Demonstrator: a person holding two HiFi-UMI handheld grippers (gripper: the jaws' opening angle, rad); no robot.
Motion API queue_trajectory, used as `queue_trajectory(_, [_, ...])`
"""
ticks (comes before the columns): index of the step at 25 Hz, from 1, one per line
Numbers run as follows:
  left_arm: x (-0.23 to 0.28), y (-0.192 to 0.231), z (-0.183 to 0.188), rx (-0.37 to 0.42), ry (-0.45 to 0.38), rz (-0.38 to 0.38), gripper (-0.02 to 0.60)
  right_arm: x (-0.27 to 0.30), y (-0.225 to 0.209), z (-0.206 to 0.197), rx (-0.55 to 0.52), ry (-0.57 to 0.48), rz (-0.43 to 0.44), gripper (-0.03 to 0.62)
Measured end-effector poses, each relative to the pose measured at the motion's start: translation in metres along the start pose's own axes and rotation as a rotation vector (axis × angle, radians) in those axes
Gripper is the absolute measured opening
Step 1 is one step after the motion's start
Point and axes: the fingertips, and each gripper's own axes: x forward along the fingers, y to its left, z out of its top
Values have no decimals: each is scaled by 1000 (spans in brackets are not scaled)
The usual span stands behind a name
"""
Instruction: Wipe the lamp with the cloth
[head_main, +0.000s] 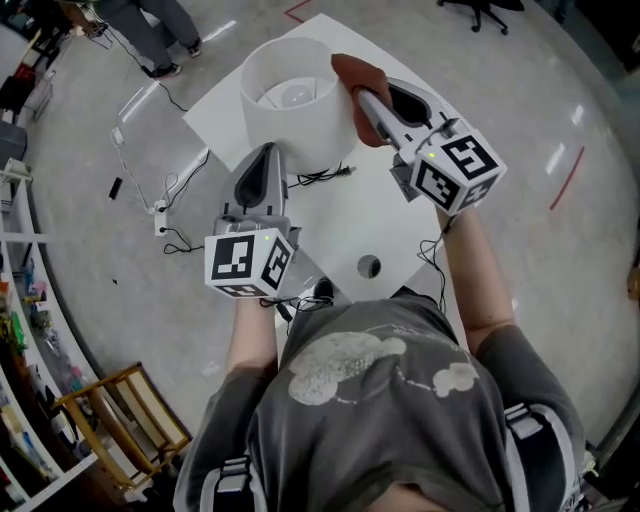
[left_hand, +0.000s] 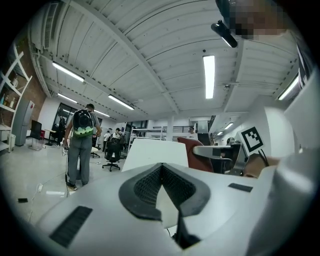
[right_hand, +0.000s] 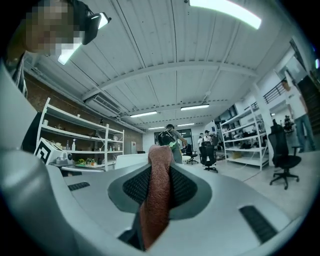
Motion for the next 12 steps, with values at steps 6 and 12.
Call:
queue_trajectory(6, [4, 8, -6, -8, 21, -66, 8, 0, 10, -20, 23, 18, -52, 86])
queue_trajectory(12, [4, 8, -14, -8, 51, -156, 8, -10, 16, -49, 76, 33, -144, 86])
